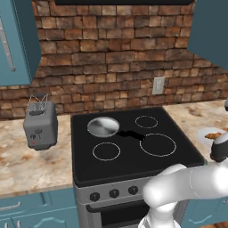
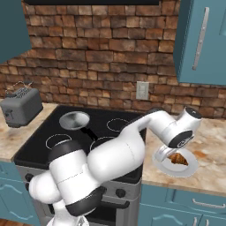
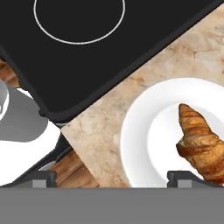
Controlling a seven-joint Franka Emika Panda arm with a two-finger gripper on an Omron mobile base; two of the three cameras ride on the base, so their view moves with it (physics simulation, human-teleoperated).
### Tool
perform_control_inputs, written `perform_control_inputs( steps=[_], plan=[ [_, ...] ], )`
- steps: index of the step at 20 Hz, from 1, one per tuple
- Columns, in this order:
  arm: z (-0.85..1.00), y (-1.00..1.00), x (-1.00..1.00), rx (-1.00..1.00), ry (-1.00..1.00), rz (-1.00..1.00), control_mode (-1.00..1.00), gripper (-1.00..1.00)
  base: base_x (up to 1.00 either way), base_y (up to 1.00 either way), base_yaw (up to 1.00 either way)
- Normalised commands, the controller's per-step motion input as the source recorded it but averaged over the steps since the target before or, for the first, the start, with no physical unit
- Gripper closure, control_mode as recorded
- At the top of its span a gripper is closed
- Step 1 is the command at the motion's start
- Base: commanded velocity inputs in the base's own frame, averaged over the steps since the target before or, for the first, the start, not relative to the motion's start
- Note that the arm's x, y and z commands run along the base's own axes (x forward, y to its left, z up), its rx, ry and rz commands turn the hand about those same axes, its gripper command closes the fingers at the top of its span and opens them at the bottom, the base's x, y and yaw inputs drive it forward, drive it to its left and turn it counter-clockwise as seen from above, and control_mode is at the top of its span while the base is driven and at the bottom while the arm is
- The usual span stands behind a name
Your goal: Pick the croissant and place it on the pan. Then turn on the stove to warm the croissant.
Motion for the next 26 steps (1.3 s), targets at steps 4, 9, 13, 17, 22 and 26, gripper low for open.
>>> perform_control_inputs(
  steps=[4, 9, 13, 17, 22, 26],
  plan=[
    [-0.12, -0.11, 0.15, 0.0, -0.04, 0.09, -1.0, -1.0, 0.0, 0.0, 0.0],
    [-0.01, -0.02, 0.08, 0.0, -0.08, 0.07, -1.0, -1.0, 0.0, 0.0, 0.0],
    [-0.04, 0.0, 0.08, 0.0, -0.08, 0.05, -1.0, -1.0, 0.0, 0.0, 0.0],
    [-0.25, 0.0, 0.01, 0.0, -0.13, 0.01, -1.0, -1.0, 0.0, 0.0, 0.0],
    [-0.16, 0.0, 0.0, 0.0, -0.11, 0.0, -1.0, -1.0, 0.0, 0.0, 0.0],
    [-0.09, 0.0, 0.08, 0.01, -0.03, 0.0, -1.0, -1.0, 0.0, 0.0, 0.0]
  ],
)
